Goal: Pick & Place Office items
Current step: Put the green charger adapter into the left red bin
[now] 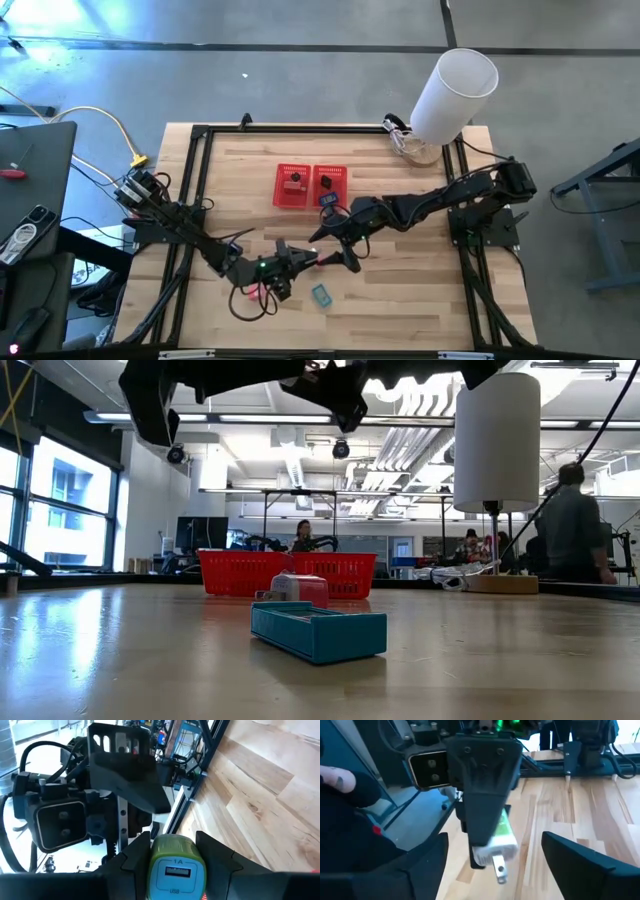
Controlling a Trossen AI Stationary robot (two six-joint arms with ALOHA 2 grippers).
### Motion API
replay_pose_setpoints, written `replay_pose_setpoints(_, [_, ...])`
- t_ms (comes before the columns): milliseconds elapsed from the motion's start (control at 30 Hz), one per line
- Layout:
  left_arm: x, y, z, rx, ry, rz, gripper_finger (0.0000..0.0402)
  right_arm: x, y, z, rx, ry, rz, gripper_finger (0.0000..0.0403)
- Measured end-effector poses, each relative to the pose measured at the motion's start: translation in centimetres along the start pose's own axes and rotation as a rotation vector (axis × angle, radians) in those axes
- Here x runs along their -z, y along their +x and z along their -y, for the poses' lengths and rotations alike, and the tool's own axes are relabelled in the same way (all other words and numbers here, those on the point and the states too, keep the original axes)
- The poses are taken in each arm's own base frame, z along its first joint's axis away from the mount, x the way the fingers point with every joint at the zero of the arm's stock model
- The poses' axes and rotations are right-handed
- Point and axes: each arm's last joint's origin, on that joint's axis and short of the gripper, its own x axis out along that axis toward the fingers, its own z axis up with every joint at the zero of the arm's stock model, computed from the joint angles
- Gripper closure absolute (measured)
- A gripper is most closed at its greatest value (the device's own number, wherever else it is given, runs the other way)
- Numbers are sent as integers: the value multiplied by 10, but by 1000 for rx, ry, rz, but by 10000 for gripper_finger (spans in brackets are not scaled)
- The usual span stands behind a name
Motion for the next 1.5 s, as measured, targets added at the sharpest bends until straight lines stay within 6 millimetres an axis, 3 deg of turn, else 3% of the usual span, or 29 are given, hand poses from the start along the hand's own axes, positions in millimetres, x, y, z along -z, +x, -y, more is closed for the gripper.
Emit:
replay_pose_setpoints(400, [9, 14, -13, -58, -28, 42, 279, -3, 0, -2, -28, 4, 29, 89])
replay_pose_setpoints(567, [12, 18, -15, -69, -36, 41, 279, -3, 0, -2, -29, -13, 29, 107])
replay_pose_setpoints(733, [12, 18, -16, -77, -44, 44, 279, -3, 0, -2, -30, -31, 28, 160])
replay_pose_setpoints(967, [11, 18, -15, -62, -47, 71, 279, -2, 0, -2, -54, -23, 18, 281])
replay_pose_setpoints(1133, [11, 18, -13, -40, -62, 85, 273, -1, 0, -2, -56, -23, 8, 285])
replay_pose_setpoints(1500, [10, 16, -13, -35, -296, 77, 241, 0, 0, -1, -26, -52, -3, 285])
